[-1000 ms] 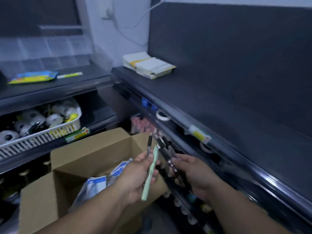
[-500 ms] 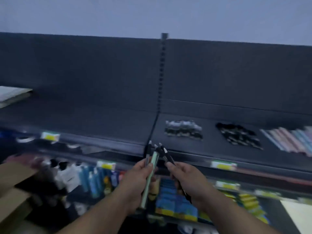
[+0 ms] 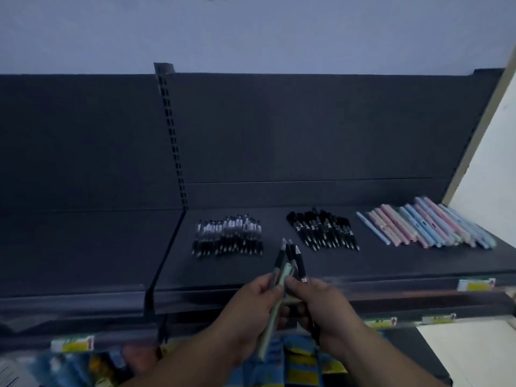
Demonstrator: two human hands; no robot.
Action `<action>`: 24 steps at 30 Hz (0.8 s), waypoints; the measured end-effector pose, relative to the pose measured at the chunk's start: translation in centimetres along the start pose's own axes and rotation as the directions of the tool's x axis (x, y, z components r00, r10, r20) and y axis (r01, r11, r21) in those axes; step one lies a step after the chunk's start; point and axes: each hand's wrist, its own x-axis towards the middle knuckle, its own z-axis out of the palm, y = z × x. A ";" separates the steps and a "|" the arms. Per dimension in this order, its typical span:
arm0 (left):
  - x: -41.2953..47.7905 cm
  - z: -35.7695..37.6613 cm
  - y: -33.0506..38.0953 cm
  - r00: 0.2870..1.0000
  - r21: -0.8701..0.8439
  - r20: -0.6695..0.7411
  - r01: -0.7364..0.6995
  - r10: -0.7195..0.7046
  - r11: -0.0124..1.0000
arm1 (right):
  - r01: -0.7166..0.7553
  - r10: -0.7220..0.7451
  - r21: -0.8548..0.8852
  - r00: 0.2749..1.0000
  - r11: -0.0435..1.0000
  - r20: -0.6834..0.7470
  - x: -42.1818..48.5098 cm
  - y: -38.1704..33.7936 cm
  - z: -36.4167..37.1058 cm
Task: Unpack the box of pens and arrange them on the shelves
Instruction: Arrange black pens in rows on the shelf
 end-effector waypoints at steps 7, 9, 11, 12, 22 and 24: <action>6.9 -4.1 3.5 0.998 -0.056 0.011 -0.058 0.059 0.997 | -0.051 0.049 0.042 0.998 0.998 0.043 8.2 -4.2 4.1; 8.8 -5.5 4.1 0.997 -0.054 -0.012 -0.078 0.078 0.995 | -0.041 0.038 0.044 0.998 0.998 0.053 10.5 -4.9 5.2; 10.4 -7.0 4.2 0.993 0.021 -0.066 -0.098 0.099 0.995 | -0.024 0.022 0.041 0.999 0.999 0.042 12.9 -5.1 5.9; 11.0 -7.9 4.3 0.987 0.082 -0.114 -0.103 0.112 0.991 | -0.023 0.022 0.036 0.999 0.999 0.035 13.9 -5.1 6.1; 12.6 -13.6 7.8 0.962 0.144 -0.157 -0.204 0.225 0.968 | -0.073 0.077 -0.036 0.992 0.997 0.105 19.6 -6.8 6.5; 12.3 -14.0 8.3 0.982 0.095 -0.013 -0.185 0.187 0.978 | -0.066 0.072 -0.045 0.989 0.997 0.133 20.2 -7.3 6.8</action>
